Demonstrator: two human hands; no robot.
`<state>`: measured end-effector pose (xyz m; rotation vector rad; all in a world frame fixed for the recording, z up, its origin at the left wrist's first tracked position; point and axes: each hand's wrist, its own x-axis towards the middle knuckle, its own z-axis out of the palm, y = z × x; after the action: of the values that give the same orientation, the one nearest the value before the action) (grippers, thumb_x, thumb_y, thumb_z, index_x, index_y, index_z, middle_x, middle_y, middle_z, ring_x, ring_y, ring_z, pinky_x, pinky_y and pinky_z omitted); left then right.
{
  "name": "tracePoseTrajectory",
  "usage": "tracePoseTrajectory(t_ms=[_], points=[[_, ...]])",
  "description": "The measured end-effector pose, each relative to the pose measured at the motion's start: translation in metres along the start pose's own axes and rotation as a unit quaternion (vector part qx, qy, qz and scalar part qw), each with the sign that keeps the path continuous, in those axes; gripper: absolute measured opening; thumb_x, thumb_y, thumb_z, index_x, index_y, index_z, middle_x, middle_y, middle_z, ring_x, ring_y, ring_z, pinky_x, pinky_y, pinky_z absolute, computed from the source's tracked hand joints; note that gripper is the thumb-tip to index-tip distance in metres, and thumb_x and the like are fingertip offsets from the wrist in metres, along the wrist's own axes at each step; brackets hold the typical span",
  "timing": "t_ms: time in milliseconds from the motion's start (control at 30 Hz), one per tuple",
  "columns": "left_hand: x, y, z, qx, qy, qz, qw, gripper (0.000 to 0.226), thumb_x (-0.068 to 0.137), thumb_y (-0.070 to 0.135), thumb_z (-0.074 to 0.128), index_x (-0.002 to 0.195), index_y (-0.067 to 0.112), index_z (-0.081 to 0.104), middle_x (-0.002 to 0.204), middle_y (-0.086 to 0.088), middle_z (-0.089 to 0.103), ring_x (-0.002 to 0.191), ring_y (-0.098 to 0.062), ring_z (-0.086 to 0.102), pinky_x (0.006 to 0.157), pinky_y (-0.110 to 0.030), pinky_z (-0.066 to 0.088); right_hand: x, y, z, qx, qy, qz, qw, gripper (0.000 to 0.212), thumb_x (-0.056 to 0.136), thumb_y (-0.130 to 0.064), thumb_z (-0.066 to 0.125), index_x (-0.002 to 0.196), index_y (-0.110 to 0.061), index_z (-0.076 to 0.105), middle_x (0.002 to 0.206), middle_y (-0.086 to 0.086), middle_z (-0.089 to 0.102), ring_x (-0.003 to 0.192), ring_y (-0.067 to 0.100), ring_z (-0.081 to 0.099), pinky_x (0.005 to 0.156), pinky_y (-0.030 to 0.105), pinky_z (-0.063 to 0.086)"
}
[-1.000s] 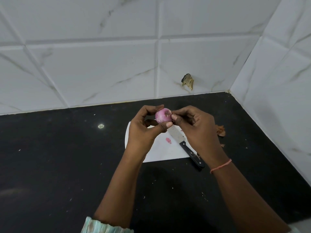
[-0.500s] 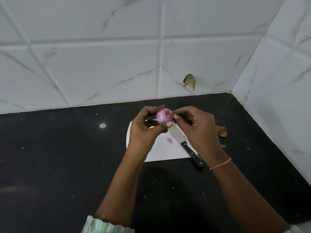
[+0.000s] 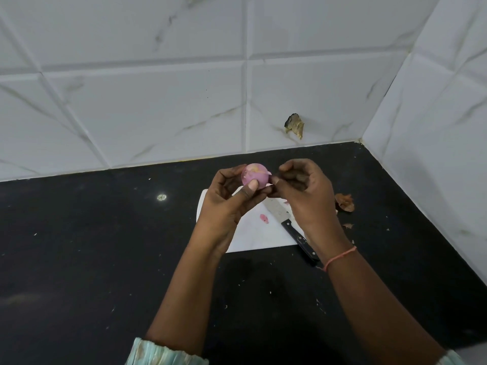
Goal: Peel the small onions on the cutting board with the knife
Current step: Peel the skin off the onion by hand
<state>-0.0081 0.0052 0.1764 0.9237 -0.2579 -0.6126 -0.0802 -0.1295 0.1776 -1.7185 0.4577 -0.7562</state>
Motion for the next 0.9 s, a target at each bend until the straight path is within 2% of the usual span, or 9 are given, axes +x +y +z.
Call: tracePoseTrajectory(t_ms=[67, 167, 300, 433, 600, 700, 800, 900], points=[[0.001, 0.000, -0.001, -0.019, -0.011, -0.005, 1.000, 0.047, 0.078, 0.008, 0.070, 0.122, 0.001, 0.054, 0.126, -0.027, 0.063, 0.102, -0.038, 0.071, 0.085, -0.034, 0.059, -0.003, -0.001, 0.000, 0.018, -0.004, -0.002, 1.000, 0.015, 0.090, -0.015, 0.069, 0.104, -0.017, 0.069, 0.099, -0.002, 0.072, 0.093, 0.015, 0.070, 0.076, 0.040, 0.061], [0.002, 0.000, -0.001, -0.013, -0.015, -0.008, 1.000, 0.044, 0.079, 0.008, 0.069, 0.120, 0.002, 0.054, 0.123, -0.024, 0.064, 0.104, -0.032, 0.071, 0.085, -0.033, 0.059, -0.006, -0.006, 0.000, -0.018, -0.043, -0.036, 0.998, 0.027, 0.087, -0.022, 0.072, 0.113, -0.017, 0.071, 0.101, -0.011, 0.072, 0.095, 0.007, 0.069, 0.075, 0.026, 0.060], [0.003, 0.001, -0.001, 0.004, -0.017, -0.010, 1.000, 0.042, 0.079, 0.009, 0.068, 0.119, 0.001, 0.055, 0.120, -0.022, 0.066, 0.102, -0.032, 0.071, 0.084, -0.033, 0.059, -0.003, -0.009, -0.004, -0.076, -0.042, -0.087, 0.992, 0.025, 0.085, -0.017, 0.074, 0.110, -0.012, 0.073, 0.097, -0.010, 0.072, 0.091, 0.002, 0.069, 0.081, 0.020, 0.056], [0.004, 0.003, 0.000, 0.013, -0.002, -0.015, 1.000, 0.040, 0.079, 0.011, 0.068, 0.116, 0.000, 0.057, 0.113, -0.020, 0.069, 0.090, -0.030, 0.073, 0.079, -0.030, 0.060, -0.001, -0.010, -0.007, -0.128, -0.047, -0.137, 0.981, 0.020, 0.089, -0.017, 0.069, 0.107, -0.011, 0.074, 0.097, -0.007, 0.073, 0.090, 0.003, 0.068, 0.082, 0.018, 0.055], [0.003, 0.003, -0.001, 0.022, 0.005, -0.030, 0.999, 0.041, 0.077, 0.014, 0.069, 0.116, 0.002, 0.060, 0.106, -0.019, 0.070, 0.079, -0.025, 0.074, 0.074, -0.026, 0.060, 0.003, -0.012, -0.010, -0.175, -0.036, -0.190, 0.965, 0.012, 0.091, -0.013, 0.067, 0.100, -0.010, 0.074, 0.090, -0.004, 0.073, 0.082, 0.005, 0.068, 0.077, 0.020, 0.056], [0.003, 0.004, 0.000, 0.041, 0.004, -0.025, 0.999, 0.044, 0.078, 0.017, 0.069, 0.119, 0.004, 0.062, 0.100, -0.013, 0.071, 0.075, -0.019, 0.070, 0.073, -0.024, 0.059, 0.005, -0.015, -0.011, -0.162, -0.038, -0.199, 0.966, 0.012, 0.092, -0.015, 0.066, 0.101, -0.010, 0.073, 0.091, -0.005, 0.072, 0.084, 0.005, 0.068, 0.078, 0.022, 0.056], [0.002, 0.006, 0.001, 0.079, 0.008, 0.002, 0.997, 0.039, 0.076, 0.019, 0.072, 0.114, 0.010, 0.067, 0.095, -0.008, 0.072, 0.073, -0.017, 0.065, 0.073, -0.024, 0.057, 0.000, -0.018, -0.007, -0.122, -0.057, -0.182, 0.974, 0.023, 0.092, -0.024, 0.064, 0.109, -0.010, 0.070, 0.097, -0.005, 0.072, 0.088, 0.005, 0.068, 0.078, 0.019, 0.057], [0.000, 0.007, 0.001, 0.134, 0.002, 0.035, 0.990, 0.042, 0.076, 0.017, 0.076, 0.117, 0.013, 0.069, 0.103, -0.009, 0.073, 0.078, -0.019, 0.065, 0.075, -0.026, 0.056, -0.002, -0.016, -0.005, -0.127, -0.058, -0.162, 0.977, 0.024, 0.088, -0.022, 0.071, 0.108, -0.009, 0.071, 0.096, -0.002, 0.073, 0.088, 0.004, 0.069, 0.078, 0.017, 0.056]])
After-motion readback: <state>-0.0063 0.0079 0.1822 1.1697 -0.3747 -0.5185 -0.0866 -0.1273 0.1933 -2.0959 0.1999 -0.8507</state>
